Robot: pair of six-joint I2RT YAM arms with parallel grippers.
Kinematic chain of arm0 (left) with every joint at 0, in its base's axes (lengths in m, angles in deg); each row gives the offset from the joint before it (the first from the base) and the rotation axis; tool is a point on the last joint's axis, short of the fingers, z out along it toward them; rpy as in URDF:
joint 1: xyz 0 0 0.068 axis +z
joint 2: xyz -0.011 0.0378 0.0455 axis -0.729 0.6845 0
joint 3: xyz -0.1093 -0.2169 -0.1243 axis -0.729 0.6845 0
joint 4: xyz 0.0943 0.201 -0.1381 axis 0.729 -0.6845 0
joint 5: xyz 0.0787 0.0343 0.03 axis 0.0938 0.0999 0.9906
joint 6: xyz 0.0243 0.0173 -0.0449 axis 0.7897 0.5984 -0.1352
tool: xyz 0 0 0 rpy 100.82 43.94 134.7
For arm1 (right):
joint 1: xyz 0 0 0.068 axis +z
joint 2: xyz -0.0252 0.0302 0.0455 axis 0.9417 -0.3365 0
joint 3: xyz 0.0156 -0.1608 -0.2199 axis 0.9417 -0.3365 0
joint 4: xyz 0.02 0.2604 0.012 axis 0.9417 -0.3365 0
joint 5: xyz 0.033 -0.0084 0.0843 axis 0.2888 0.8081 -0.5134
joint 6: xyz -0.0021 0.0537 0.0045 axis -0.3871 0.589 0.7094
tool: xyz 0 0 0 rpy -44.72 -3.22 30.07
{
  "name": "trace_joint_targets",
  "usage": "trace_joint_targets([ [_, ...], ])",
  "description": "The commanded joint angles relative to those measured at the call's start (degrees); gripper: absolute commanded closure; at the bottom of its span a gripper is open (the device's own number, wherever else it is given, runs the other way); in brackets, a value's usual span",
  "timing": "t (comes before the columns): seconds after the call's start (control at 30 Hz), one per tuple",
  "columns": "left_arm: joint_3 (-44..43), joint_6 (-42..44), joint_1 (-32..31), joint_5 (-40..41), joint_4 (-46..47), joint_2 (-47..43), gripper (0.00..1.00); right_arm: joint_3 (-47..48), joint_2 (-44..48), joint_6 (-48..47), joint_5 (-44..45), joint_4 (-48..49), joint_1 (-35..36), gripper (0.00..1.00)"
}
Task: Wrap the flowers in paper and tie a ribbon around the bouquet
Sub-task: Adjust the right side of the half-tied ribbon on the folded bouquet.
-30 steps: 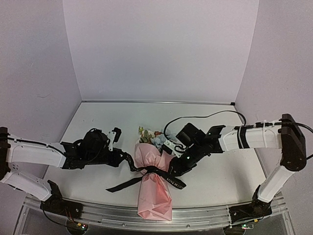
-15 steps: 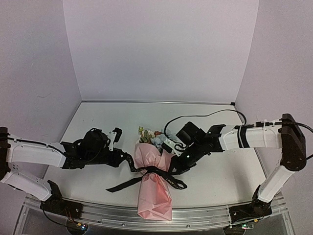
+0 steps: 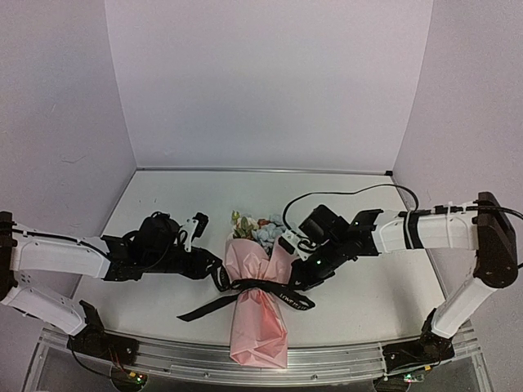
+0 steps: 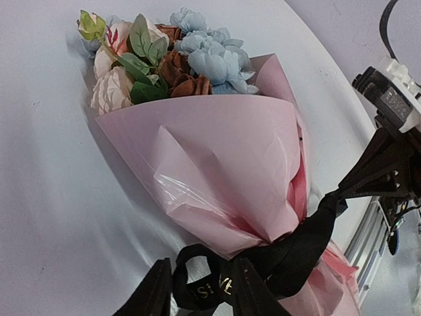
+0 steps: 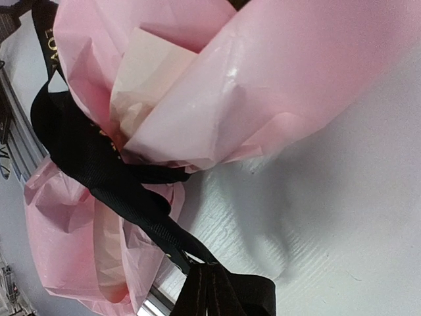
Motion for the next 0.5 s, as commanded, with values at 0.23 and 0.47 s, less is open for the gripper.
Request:
trace_joint_targets([
  [0.23,-0.30,-3.73,0.18,1.35,-1.32,-3.56,0.45,-1.85,5.10,1.60,8.73,-3.93,-0.09,1.00],
  [0.47,2.64,-8.05,-1.81,-2.73,-4.46,-6.57,0.48,-1.49,6.10,1.33,13.31,-8.33,0.18,1.00],
])
